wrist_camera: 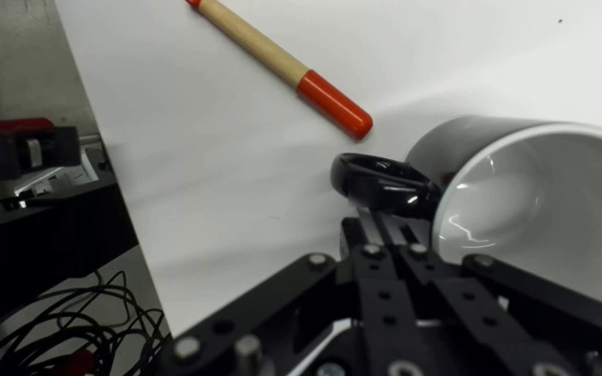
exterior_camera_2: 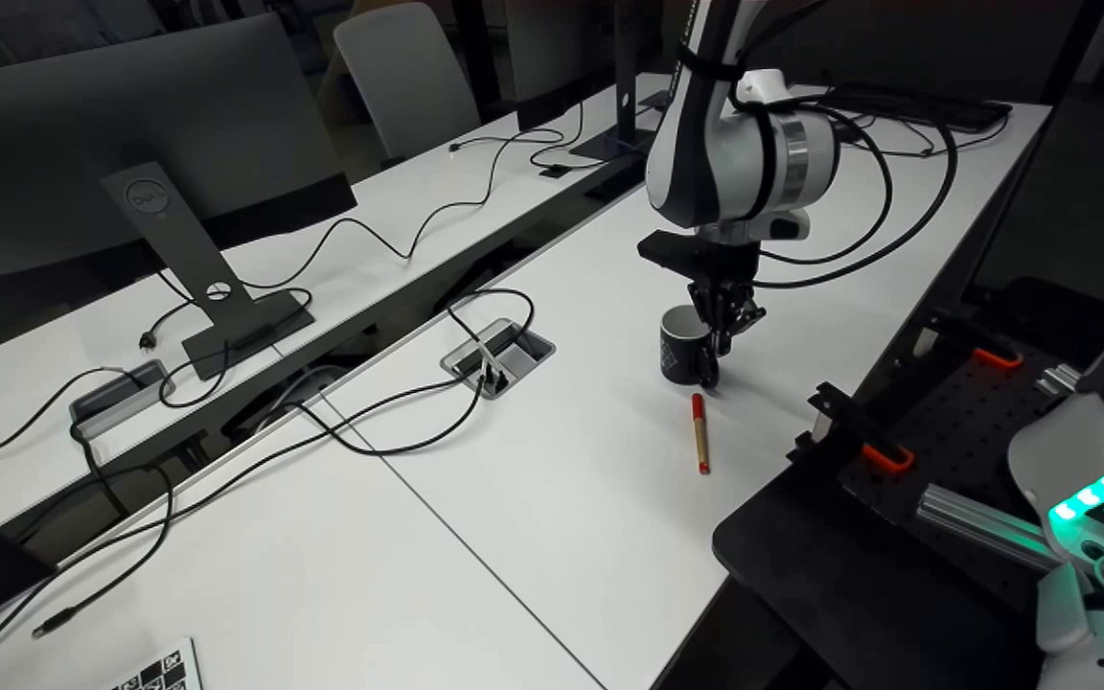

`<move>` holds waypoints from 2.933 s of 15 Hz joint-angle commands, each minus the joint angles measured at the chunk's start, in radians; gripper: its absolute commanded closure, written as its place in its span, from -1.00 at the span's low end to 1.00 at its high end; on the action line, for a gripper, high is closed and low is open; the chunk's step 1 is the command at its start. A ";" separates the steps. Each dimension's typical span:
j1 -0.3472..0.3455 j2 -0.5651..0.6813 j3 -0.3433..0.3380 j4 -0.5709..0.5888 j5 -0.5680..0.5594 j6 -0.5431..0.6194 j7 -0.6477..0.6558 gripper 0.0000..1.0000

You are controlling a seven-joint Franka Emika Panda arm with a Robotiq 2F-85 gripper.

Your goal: Turn the mug around using the handle

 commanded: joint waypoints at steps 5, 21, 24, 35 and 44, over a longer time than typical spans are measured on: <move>-0.024 -0.019 0.049 -0.017 0.042 0.014 -0.037 1.00; 0.005 -0.021 0.063 -0.009 0.026 0.030 -0.079 1.00; 0.011 -0.021 0.064 -0.007 0.023 0.035 -0.084 1.00; 0.081 -0.019 0.025 0.000 -0.026 0.040 -0.082 1.00; 0.161 -0.016 -0.032 0.022 -0.102 0.043 -0.071 1.00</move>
